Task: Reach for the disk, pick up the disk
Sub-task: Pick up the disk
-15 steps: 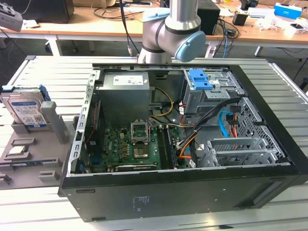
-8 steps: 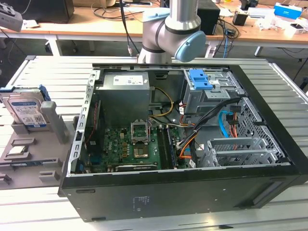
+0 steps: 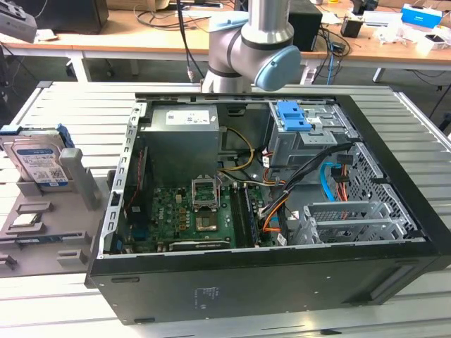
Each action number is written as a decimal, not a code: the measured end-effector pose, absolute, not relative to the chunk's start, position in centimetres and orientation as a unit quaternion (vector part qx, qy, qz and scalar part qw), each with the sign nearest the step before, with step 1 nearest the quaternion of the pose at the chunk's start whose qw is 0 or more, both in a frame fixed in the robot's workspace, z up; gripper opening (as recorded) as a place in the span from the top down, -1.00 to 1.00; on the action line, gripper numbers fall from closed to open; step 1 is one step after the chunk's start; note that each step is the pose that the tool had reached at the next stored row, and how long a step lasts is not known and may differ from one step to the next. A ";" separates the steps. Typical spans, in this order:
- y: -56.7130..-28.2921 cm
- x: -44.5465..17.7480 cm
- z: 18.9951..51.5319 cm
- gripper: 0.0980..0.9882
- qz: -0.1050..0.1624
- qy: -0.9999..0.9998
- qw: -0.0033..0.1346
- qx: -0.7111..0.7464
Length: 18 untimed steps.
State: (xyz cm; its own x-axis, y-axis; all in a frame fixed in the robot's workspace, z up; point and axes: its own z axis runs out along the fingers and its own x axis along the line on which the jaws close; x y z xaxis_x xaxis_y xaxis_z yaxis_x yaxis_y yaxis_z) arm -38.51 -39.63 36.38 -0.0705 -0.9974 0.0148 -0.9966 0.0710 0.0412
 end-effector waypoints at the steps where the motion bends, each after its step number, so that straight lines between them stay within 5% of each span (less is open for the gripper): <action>1: -39.4 -38.5 36.4 0.00 -0.010 -0.732 0.019 0.681; 18: -37.0 -38.5 35.5 0.00 -0.010 -0.731 0.019 0.682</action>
State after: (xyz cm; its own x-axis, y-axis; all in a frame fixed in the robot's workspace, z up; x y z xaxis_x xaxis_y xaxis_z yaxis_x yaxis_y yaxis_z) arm -38.51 -37.02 35.46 -0.0688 -0.9975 0.0148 -0.9967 0.0694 0.0412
